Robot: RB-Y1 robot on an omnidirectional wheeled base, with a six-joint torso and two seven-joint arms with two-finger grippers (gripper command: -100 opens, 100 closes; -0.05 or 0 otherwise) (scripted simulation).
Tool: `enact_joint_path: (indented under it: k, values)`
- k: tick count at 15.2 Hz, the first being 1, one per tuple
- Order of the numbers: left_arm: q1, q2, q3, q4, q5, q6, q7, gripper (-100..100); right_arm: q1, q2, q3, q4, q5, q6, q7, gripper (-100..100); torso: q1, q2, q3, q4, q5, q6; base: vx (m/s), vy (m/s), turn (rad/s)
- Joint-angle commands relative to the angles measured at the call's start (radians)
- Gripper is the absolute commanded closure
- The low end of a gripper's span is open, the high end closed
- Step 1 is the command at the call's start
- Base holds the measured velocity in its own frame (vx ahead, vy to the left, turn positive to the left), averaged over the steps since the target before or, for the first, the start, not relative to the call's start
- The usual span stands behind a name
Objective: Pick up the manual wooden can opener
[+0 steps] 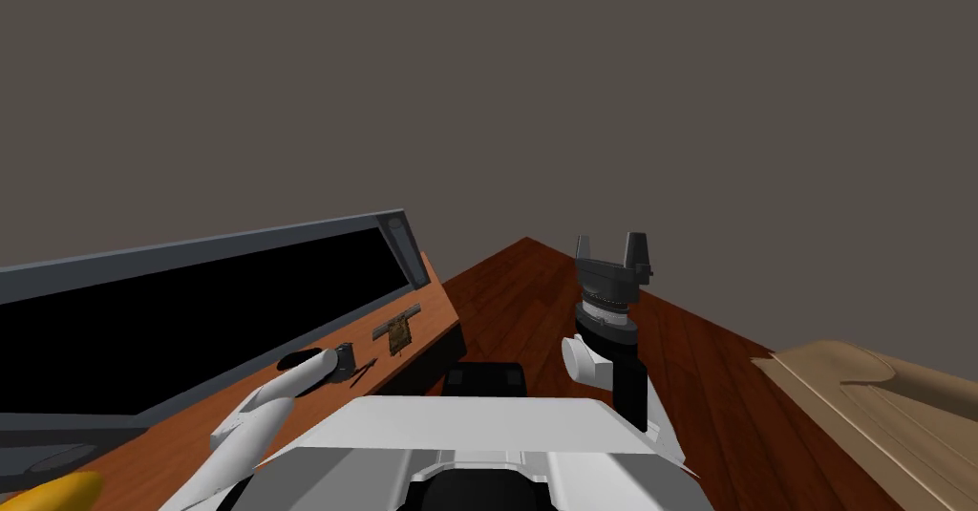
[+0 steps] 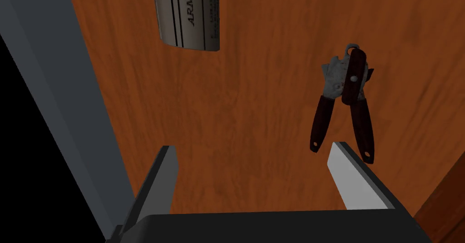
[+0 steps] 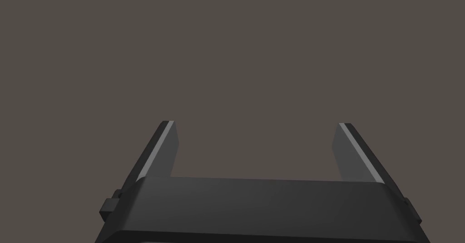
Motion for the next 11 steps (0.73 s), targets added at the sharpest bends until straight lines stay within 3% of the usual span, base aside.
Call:
enact_joint_path:
  k: [1, 11]
  values:
    - [-0.016, 0.006, 0.015, 0.05, 0.013, 0.042, -0.001, -100, 0.0, 0.0, 0.0, 0.0, 0.0, 0.0, 0.0, 0, 0.0, 0.0, 0.0, 0.0, 0.0, 0.0, -0.017, 0.021, -0.104]
    - [-0.074, 0.039, 0.067, 0.238, 0.073, 0.186, -0.012, -100, 0.0, 0.0, 0.0, 0.0, 0.0, 0.0, 0.0, 0, 0.0, 0.0, 0.0, 0.0, 0.0, 0.0, -0.021, 0.026, -0.123]
